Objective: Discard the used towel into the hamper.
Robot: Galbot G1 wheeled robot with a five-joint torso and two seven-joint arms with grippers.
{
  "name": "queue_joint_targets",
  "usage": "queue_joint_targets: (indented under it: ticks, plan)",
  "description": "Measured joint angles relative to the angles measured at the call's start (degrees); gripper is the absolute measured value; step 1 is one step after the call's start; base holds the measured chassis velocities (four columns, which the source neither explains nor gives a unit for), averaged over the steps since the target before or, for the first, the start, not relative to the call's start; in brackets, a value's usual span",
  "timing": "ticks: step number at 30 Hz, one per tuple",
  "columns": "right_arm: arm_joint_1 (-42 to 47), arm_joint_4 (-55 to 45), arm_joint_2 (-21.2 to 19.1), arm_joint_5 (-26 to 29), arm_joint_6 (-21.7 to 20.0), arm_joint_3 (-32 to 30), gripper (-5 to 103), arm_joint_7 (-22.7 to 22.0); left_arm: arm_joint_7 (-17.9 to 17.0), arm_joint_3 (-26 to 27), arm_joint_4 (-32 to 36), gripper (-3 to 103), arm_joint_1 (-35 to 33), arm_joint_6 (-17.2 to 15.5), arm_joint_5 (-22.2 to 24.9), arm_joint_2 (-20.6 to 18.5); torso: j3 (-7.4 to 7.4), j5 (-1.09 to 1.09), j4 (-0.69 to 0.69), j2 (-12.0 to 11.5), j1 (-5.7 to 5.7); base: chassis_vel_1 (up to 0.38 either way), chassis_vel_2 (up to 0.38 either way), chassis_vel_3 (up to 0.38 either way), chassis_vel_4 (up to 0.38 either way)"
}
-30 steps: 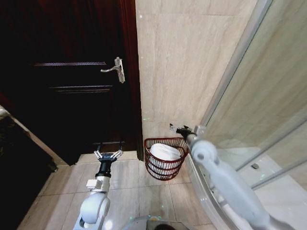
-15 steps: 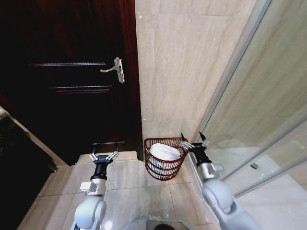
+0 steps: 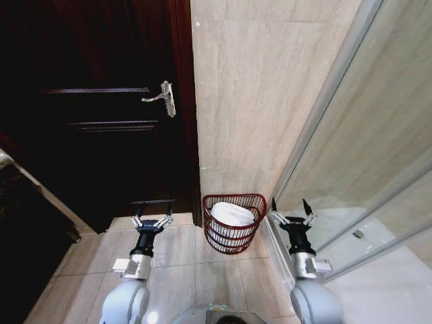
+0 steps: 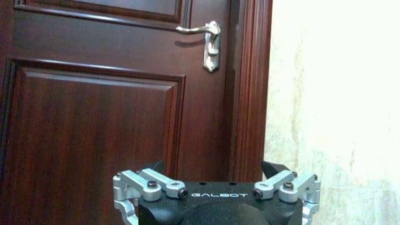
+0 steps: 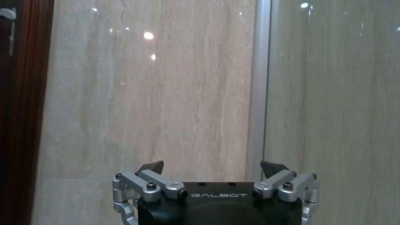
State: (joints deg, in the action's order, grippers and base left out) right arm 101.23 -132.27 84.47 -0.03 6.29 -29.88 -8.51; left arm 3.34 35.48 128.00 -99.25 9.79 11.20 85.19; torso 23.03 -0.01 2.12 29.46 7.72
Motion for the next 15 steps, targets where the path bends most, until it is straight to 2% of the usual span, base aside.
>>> queue_joint_targets:
  ticks: [6, 15]
  plan:
    - [1.82, -0.50, -1.41, 1.51, 2.33, 0.16, 100, -2.65, 0.83, -0.34, 0.63, 100, -0.25, -0.60, 1.17, 0.59, -0.21, 0.02, 0.00, -0.41, -0.19, 0.000, 0.000, 0.000, 0.000]
    - [1.76, -2.16, -1.46, 3.66, 1.20, 2.76, 100, -5.45, 1.05, -0.45, -0.69, 100, 0.18, -0.66, 1.00, 0.63, -1.40, 0.01, 0.00, -2.39, -0.96, 0.000, 0.000, 0.000, 0.000]
